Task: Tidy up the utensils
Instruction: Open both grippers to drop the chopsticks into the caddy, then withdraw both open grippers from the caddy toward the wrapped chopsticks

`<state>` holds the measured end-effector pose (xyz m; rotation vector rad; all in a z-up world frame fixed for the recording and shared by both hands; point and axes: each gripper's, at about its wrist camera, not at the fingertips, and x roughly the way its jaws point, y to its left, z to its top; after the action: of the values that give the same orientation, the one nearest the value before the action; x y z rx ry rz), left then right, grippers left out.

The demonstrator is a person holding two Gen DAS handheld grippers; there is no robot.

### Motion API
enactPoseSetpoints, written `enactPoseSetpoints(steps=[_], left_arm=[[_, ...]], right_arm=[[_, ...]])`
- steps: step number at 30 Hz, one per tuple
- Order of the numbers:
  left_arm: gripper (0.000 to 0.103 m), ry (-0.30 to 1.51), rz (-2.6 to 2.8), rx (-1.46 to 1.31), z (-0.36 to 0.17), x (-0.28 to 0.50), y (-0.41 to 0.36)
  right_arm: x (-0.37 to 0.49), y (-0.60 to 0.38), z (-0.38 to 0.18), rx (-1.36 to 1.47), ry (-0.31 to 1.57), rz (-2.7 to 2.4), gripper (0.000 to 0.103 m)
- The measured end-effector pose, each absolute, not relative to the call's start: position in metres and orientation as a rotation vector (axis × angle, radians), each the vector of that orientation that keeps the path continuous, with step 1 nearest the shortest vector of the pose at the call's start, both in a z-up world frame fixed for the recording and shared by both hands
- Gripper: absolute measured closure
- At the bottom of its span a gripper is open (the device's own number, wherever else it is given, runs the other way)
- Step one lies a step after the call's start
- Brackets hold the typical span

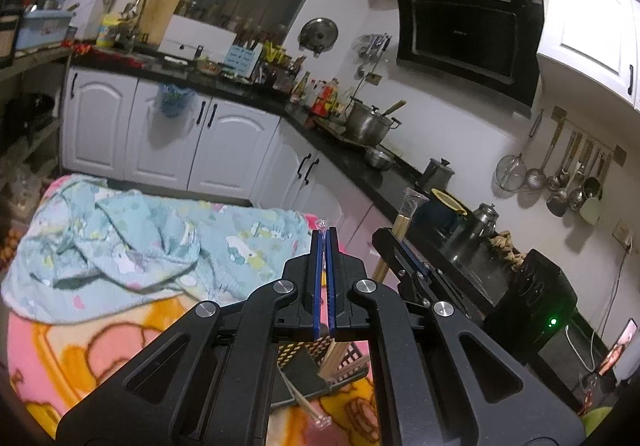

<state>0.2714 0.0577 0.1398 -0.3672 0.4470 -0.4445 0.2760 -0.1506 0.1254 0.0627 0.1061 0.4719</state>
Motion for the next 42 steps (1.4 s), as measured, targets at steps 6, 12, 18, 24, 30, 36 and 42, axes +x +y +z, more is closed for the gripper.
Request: enactPoseSetpoints(steps=[6,12,18,24,30,36,42], left_arm=[[0.102,0.479,-0.440,-0.384,0.123,0.275,0.060],[0.078,0.491,-0.395,-0.382,0.114,0.271,0.068],[0.047,0.472,-0.340,-0.362,0.115,0.256,0.078],[0.019,0.475,-0.302,-0.365,0.112,0.243,0.087],[0.011,0.480,-0.277,-0.371,0.106,0.231,0.094],[0.011,0.492,-0.257,-0.362,0.097,0.219,0.096],[0.011,0.521,-0.235,-0.348,0.081,0.206,0.095]], right_arm=[[0.284,-0.150,0.106,0.070,0.151,0.447,0.095],[0.281,-0.159,0.099,0.090,0.193,0.435,0.075],[0.271,-0.170,0.098,0.094,0.237,0.407,0.066],[0.251,-0.178,0.097,0.084,0.274,0.416,0.059],[0.234,-0.181,0.095,0.062,0.308,0.415,0.056],[0.217,-0.182,0.094,0.047,0.331,0.417,0.052],[0.204,-0.182,0.091,0.024,0.361,0.423,0.050]])
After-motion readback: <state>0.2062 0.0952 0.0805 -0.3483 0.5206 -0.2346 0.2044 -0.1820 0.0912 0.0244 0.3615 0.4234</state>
